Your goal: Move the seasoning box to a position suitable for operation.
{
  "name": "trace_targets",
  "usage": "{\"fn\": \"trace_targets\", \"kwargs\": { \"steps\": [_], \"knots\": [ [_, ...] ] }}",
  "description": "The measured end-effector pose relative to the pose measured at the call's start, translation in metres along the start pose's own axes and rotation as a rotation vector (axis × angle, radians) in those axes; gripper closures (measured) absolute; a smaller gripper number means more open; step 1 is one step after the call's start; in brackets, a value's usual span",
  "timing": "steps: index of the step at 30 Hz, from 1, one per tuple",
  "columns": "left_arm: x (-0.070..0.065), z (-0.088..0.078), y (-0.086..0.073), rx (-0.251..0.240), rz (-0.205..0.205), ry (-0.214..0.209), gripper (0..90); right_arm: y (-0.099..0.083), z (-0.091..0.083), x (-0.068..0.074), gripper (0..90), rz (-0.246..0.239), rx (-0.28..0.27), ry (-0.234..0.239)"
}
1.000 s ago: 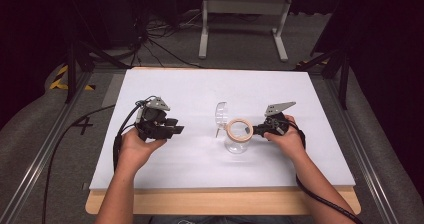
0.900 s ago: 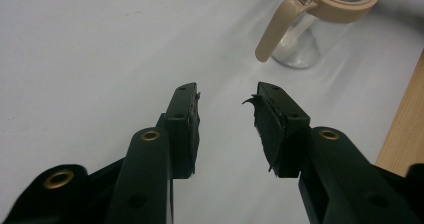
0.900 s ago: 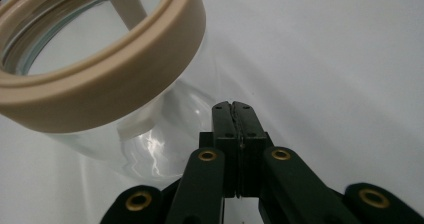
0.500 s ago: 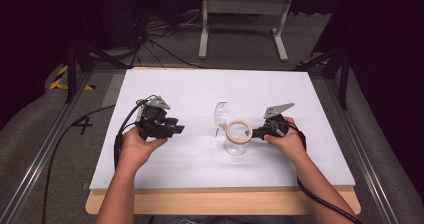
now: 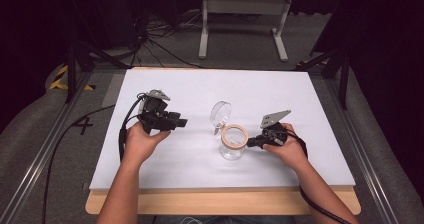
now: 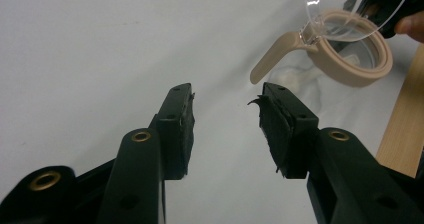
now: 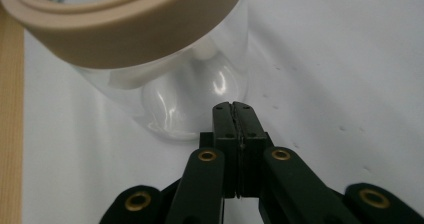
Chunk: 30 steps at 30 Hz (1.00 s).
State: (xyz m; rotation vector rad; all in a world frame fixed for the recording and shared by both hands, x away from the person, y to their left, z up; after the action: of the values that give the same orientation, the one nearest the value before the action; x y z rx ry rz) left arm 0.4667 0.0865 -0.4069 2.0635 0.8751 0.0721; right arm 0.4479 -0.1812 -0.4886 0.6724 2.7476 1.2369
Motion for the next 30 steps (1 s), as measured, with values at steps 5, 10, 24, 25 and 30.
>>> {"fn": "trace_targets", "kwargs": {
  "steps": [5, 10, 24, 25, 30],
  "knots": [
    [0.000, 0.003, 0.002, 0.022, 0.021, 0.016, 63.1, 0.000, 0.002, 0.014, 90.0, -0.025, 0.022, 0.027],
    [-0.001, 0.004, 0.003, 0.021, 0.019, -0.001, 68.9, 0.005, 0.009, 0.034, 90.0, -0.064, 0.045, 0.067],
    [0.005, 0.003, 0.002, 0.031, 0.002, 0.049, 82.9, 0.011, 0.020, 0.053, 90.0, -0.095, 0.050, 0.119],
    [0.005, 0.003, 0.002, 0.035, 0.006, 0.050, 83.1, 0.011, 0.021, 0.054, 90.0, -0.092, 0.052, 0.124],
    [0.003, 0.002, 0.005, 0.014, 0.005, 0.053, 87.7, 0.013, 0.015, 0.050, 90.0, -0.085, 0.041, 0.104]
  ]
}}
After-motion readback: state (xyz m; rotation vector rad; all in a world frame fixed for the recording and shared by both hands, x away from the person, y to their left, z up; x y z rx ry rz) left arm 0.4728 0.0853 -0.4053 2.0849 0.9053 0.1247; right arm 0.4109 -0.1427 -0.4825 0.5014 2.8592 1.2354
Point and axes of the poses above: each handheld gripper's, and its own axes: z roughly forward along the jaws, y roughly out of its top, x roughly to its left, the point moved 9 cm from there along z, roughly forward along the jaws, and after that the axes turned 2 degrees about -x, right-handed, at the moved point
